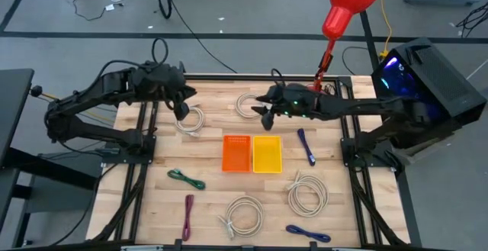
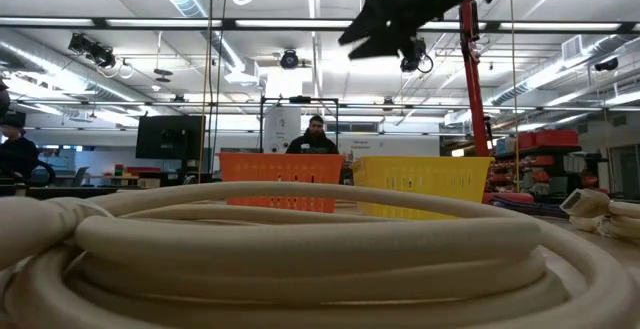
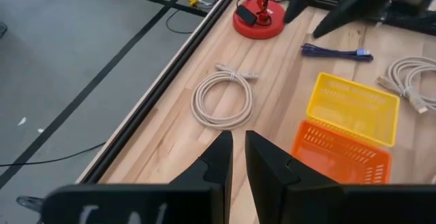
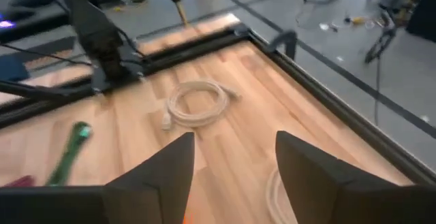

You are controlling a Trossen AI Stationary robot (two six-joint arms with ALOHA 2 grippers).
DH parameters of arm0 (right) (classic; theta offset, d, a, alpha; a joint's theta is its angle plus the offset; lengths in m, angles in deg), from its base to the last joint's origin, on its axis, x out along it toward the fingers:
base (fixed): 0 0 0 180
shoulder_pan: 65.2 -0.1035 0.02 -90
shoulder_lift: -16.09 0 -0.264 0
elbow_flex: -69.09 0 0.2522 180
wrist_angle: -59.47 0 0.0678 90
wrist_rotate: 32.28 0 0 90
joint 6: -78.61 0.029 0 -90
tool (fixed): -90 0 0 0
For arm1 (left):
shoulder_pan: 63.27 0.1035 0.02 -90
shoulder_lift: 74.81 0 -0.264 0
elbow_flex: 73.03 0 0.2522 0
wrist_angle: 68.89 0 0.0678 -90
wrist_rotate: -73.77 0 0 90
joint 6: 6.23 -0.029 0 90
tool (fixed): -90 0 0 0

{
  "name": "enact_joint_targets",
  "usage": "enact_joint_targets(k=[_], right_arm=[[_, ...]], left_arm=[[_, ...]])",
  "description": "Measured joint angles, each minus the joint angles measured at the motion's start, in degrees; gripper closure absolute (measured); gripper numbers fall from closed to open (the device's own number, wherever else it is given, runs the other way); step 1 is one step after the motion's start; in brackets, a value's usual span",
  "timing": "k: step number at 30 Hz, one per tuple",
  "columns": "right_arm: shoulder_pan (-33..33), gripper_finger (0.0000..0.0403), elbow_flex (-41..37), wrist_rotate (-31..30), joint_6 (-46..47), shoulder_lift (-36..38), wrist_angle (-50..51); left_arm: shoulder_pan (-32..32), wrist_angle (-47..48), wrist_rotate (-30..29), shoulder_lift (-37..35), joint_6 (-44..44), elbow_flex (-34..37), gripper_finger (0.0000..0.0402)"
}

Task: Pick & Place USB Port
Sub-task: Put the brown HDMI cable into the yellow bin

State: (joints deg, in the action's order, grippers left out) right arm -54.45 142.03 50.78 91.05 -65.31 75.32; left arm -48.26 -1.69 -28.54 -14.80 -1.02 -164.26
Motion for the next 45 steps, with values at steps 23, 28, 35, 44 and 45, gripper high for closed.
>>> enact_joint_targets(k=[23,28,35,44,45], right_arm=[[9.7,0.0211,0.0,20.3,19.6,-16.8,-46.4],[10.2,0.023,1.1,22.0,13.4,-15.1,-32.0],[10.2,0.0268,8.7,19.0,-3.9,-13.7,1.1],[11.0,0.0275,14.2,8.4,-13.7,-14.0,19.4],[11.3,0.0275,14.2,8.0,-14.2,-14.0,21.3]], left_arm=[[0.3,-3.8,0.1,0.0,-0.1,0.0,0.0358],[0.3,-4.1,0.1,0.0,0.0,0.0,0.0358],[0.3,-4.1,0.1,0.0,-0.1,0.0,0.0358],[0.3,-5.0,0.1,0.0,-0.1,0.0,0.0358],[0.3,-5.3,0.1,0.0,-0.1,0.0,0.0358]])
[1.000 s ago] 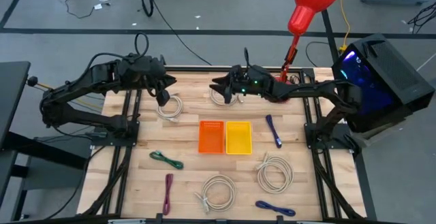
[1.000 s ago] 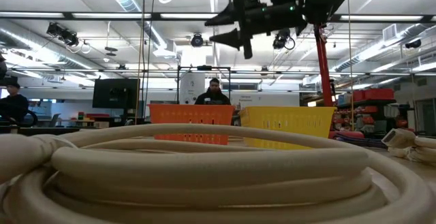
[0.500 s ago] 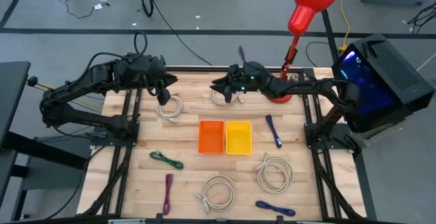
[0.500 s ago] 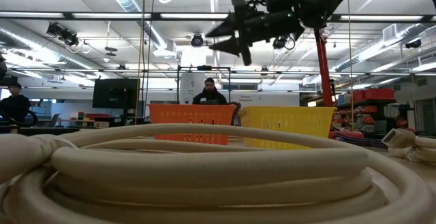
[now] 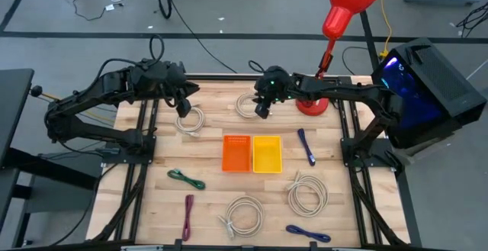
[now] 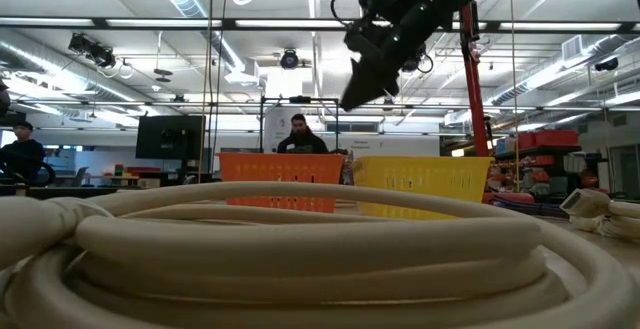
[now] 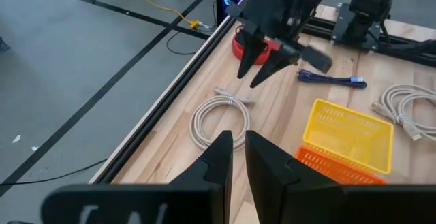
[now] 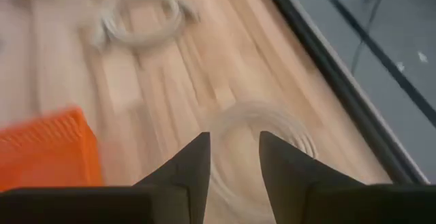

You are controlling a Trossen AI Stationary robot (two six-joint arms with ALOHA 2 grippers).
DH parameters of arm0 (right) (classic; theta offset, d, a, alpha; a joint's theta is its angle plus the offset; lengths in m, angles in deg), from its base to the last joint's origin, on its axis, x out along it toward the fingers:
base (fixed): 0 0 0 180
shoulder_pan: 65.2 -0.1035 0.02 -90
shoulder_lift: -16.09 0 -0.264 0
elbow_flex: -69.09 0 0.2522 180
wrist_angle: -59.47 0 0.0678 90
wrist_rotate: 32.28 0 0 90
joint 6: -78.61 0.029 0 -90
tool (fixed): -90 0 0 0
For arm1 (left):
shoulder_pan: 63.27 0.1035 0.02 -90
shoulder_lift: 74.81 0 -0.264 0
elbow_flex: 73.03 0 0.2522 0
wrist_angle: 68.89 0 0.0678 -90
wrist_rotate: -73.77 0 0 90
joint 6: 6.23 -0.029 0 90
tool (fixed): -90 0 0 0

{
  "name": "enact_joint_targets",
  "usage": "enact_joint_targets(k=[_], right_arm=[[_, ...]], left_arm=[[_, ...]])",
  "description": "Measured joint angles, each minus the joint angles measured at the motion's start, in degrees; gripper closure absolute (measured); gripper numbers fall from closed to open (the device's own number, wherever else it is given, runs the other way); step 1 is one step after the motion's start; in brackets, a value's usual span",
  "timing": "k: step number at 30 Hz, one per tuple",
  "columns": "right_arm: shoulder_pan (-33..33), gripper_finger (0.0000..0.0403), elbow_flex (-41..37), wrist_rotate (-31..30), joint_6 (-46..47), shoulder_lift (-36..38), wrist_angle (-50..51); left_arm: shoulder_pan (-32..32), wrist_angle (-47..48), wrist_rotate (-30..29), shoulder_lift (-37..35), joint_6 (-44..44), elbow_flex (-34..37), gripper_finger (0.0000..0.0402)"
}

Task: Pick & Place USB Port
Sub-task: Put the brown HDMI cable into the yellow bin

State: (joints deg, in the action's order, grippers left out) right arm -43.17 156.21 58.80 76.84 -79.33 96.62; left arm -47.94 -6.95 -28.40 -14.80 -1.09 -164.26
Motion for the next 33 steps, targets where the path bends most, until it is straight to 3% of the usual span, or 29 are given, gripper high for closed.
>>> enact_joint_targets(k=[6,15,33], right_arm=[[0.5,0.0262,-0.2,-0.4,-3.5,-1.4,7.8],[-0.5,0.0219,0.0,1.3,-6.0,-5.8,8.1],[-2.0,0.0223,-0.1,5.0,-6.0,-11.7,2.2]], left_arm=[[0.0,-0.4,0.0,0.0,0.0,0.0,0.0358],[-0.1,-0.7,0.4,0.0,0.1,0.0,0.0358],[-0.1,-0.8,0.5,0.0,-0.5,0.0,0.0358]])
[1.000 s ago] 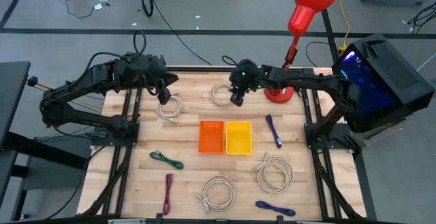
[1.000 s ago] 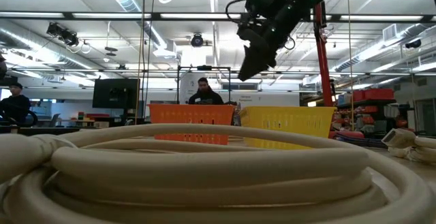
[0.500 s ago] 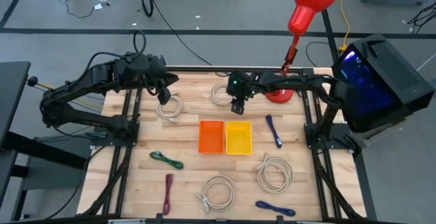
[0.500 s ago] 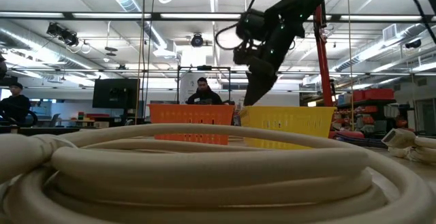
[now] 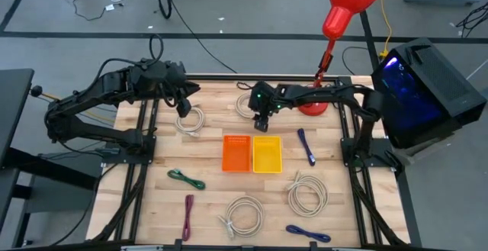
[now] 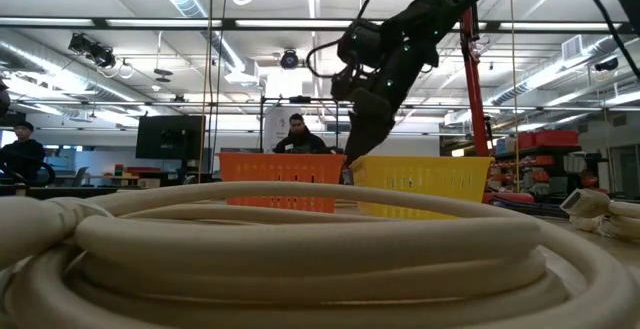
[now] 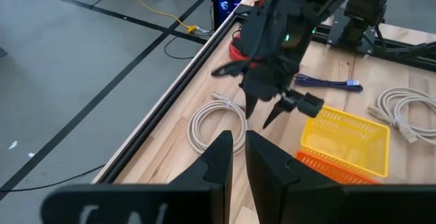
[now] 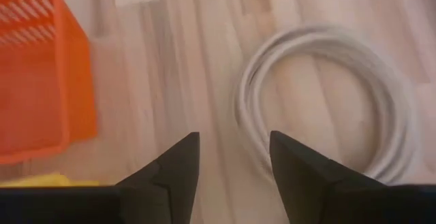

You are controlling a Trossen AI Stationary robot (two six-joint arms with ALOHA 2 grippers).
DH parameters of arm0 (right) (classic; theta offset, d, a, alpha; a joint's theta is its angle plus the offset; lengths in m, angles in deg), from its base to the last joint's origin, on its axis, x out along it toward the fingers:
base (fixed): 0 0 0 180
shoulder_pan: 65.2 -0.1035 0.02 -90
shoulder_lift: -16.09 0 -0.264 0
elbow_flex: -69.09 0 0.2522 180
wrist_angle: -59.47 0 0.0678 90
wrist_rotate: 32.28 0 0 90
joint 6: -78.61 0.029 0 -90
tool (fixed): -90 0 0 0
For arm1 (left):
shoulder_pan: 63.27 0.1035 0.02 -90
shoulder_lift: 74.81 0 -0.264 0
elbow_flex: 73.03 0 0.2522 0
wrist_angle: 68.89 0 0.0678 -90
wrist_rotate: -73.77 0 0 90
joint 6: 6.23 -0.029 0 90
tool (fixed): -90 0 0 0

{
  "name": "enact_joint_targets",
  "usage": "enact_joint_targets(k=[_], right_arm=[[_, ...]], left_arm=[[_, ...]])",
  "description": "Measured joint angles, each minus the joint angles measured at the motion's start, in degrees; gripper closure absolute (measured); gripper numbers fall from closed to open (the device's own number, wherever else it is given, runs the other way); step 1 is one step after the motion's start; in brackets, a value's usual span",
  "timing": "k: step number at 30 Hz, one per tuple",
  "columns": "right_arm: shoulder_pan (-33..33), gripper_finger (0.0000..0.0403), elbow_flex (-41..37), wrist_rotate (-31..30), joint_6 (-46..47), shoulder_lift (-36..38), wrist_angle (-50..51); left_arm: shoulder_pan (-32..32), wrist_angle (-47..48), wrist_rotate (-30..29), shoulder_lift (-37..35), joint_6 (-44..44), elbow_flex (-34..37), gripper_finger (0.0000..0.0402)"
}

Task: Pick & Place USB Port
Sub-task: Put the brown HDMI cable into the yellow bin

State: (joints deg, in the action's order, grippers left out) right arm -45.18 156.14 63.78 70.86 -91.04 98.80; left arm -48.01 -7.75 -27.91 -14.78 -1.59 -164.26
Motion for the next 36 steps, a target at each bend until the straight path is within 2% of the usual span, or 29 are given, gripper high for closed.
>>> enact_joint_targets(k=[6,10,26,31,36], right_arm=[[-0.1,0.0223,-0.1,0.9,0.4,-3.5,-1.9],[-0.1,0.0223,0.0,0.9,1.3,-3.4,-5.2],[2.1,0.0222,0.0,0.9,0.7,-3.8,-5.9],[2.3,0.0213,0.0,3.8,1.1,-5.7,-5.7],[1.6,0.0202,0.0,3.0,0.2,-7.2,-6.6]], left_arm=[[0.0,0.0,0.0,0.0,0.0,0.0,0.0358],[0.0,0.0,1.0,0.0,0.0,0.0,0.0358],[0.0,0.0,2.0,0.0,0.2,0.0,0.0358],[0.0,0.0,2.2,0.0,0.3,0.0,0.0358],[0.0,0.0,2.2,0.0,0.3,0.0,0.0358]])
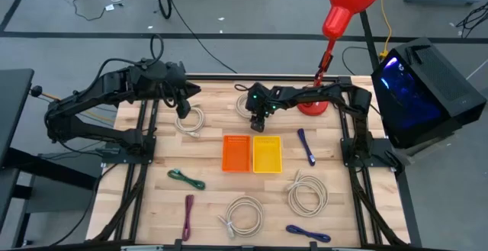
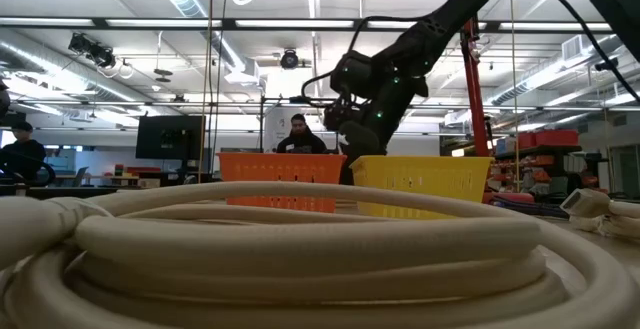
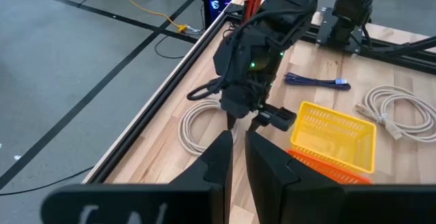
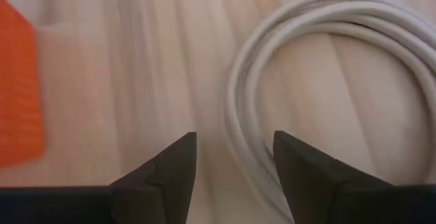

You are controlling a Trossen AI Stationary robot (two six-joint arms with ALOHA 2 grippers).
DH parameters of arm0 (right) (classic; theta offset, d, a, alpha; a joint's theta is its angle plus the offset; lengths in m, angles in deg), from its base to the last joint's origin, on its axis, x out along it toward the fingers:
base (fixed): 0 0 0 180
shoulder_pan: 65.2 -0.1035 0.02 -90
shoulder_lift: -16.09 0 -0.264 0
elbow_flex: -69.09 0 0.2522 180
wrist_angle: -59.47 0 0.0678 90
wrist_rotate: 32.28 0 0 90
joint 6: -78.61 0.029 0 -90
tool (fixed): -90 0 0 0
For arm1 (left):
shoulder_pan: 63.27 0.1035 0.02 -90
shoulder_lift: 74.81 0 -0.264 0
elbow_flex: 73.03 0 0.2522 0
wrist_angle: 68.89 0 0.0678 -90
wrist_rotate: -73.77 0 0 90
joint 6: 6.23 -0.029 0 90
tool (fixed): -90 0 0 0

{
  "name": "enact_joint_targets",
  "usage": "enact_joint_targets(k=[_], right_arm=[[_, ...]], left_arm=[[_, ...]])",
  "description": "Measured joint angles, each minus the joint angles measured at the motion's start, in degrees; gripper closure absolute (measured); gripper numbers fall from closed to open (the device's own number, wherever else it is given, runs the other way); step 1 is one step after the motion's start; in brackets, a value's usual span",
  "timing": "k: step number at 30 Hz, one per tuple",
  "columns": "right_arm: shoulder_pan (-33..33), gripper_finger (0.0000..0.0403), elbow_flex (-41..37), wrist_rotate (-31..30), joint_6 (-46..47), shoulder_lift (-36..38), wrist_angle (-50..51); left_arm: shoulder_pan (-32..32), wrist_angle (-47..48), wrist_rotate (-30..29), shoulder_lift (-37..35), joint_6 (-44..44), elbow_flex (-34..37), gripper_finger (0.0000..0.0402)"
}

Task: Pick & Place USB Port
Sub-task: Put the brown HDMI cable into the yellow bin

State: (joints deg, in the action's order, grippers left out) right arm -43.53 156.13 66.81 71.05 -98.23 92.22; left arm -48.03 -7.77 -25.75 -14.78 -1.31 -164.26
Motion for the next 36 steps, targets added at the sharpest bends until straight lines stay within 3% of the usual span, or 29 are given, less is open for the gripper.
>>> enact_joint_targets(k=[8,12,14,18,19,36], right_arm=[[0.0,0.0186,0.0,0.9,1.1,-1.5,0.3],[0.0,0.0202,0.0,0.4,1.0,-1.5,-1.2],[0.0,0.0234,0.0,0.6,1.1,-1.4,-2.0],[0.0,0.0363,0.0,1.0,1.0,-1.4,-2.5],[0.0,0.0378,0.0,1.2,1.1,-1.4,-2.3],[-0.4,0.0387,4.0,4.0,5.0,1.7,-3.6]], left_arm=[[0.0,0.0,0.0,0.0,-0.1,0.0,0.0358],[0.0,0.0,0.0,0.0,-0.1,0.0,0.0358],[0.0,0.0,0.0,0.0,-0.2,0.0,0.0358],[0.0,0.0,0.0,0.0,-0.2,0.0,0.0358],[0.0,0.0,0.0,0.0,-0.2,0.0,0.0358],[0.0,0.0,0.0,0.0,-0.2,0.0,0.0358]])
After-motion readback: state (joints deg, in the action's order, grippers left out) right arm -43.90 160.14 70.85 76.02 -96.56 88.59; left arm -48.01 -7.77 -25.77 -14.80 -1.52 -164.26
